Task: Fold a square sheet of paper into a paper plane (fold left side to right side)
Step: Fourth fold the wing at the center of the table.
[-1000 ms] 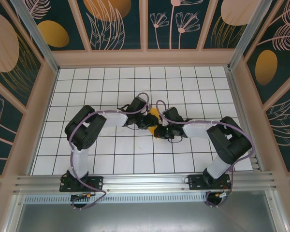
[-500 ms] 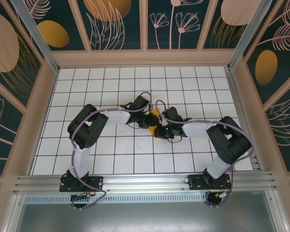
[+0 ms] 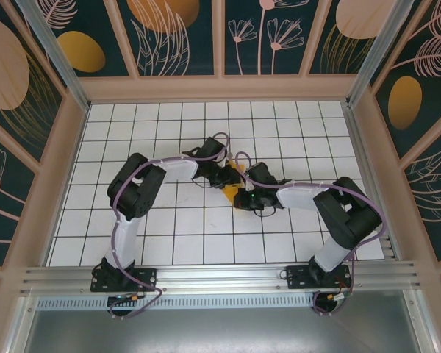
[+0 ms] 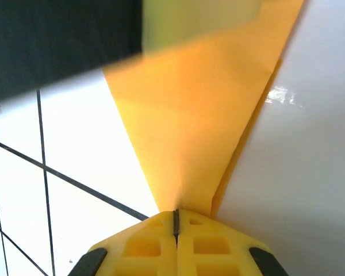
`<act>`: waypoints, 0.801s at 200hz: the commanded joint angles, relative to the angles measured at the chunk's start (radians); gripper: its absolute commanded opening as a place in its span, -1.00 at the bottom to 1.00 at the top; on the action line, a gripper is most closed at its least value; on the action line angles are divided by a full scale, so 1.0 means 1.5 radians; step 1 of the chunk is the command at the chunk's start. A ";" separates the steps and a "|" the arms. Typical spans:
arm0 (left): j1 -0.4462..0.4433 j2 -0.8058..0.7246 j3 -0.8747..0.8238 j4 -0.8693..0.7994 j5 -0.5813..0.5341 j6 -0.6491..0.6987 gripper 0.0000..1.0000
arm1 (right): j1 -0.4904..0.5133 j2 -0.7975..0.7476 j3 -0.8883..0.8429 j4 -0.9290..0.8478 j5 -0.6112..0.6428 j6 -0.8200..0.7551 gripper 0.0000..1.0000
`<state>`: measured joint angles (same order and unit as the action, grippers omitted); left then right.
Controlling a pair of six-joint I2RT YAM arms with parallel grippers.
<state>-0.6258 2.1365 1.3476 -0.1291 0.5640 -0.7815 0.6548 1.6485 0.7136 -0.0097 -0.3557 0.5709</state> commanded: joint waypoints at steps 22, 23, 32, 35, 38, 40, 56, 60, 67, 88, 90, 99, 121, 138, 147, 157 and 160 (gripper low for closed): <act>0.064 0.059 0.062 -0.009 -0.135 0.058 -0.40 | 0.013 0.046 -0.037 -0.134 0.038 -0.013 -0.95; 0.064 0.059 0.064 -0.010 -0.135 0.059 -0.40 | 0.013 0.046 -0.037 -0.134 0.038 -0.013 -0.95; 0.069 0.068 0.080 -0.018 -0.137 0.063 -0.40 | 0.013 0.045 -0.037 -0.135 0.038 -0.013 -0.95; 0.070 0.071 0.085 -0.021 -0.138 0.065 -0.40 | 0.014 0.046 -0.037 -0.135 0.038 -0.013 -0.95; 0.071 0.074 0.090 -0.024 -0.138 0.067 -0.40 | 0.013 0.045 -0.037 -0.136 0.038 -0.013 -0.95; 0.073 0.075 0.093 -0.026 -0.138 0.068 -0.40 | 0.013 0.045 -0.037 -0.136 0.038 -0.013 -0.95; 0.081 0.087 0.113 -0.033 -0.140 0.073 -0.40 | 0.013 0.044 -0.039 -0.137 0.038 -0.013 -0.95; 0.083 0.090 0.117 -0.035 -0.141 0.075 -0.40 | 0.013 0.044 -0.039 -0.136 0.039 -0.012 -0.95; 0.087 0.098 0.126 -0.040 -0.141 0.078 -0.39 | 0.013 0.043 -0.040 -0.136 0.038 -0.012 -0.95; 0.099 0.113 0.148 -0.053 -0.147 0.087 -0.39 | 0.013 0.042 -0.043 -0.136 0.038 -0.012 -0.95; 0.100 0.115 0.151 -0.054 -0.147 0.088 -0.39 | 0.013 0.042 -0.043 -0.134 0.038 -0.012 -0.95; 0.106 0.122 0.163 -0.058 -0.145 0.092 -0.38 | 0.013 0.042 -0.043 -0.134 0.036 -0.012 -0.95; 0.117 0.146 0.205 -0.078 -0.141 0.103 -0.37 | 0.013 0.041 -0.044 -0.132 0.033 -0.012 -0.95; 0.125 0.165 0.246 -0.098 -0.139 0.110 -0.36 | 0.013 0.039 -0.044 -0.131 0.033 -0.011 -0.95; 0.130 0.174 0.265 -0.106 -0.138 0.113 -0.35 | 0.013 0.038 -0.045 -0.131 0.032 -0.010 -0.95; 0.134 0.181 0.285 -0.111 -0.138 0.114 -0.34 | 0.013 0.037 -0.045 -0.131 0.033 -0.010 -0.95; 0.136 0.182 0.291 -0.111 -0.137 0.114 -0.34 | 0.013 0.036 -0.045 -0.131 0.033 -0.009 -0.95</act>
<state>-0.5110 2.3337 1.7153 -0.3302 0.5575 -0.6750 0.6575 1.6485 0.7116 0.0051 -0.3405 0.5713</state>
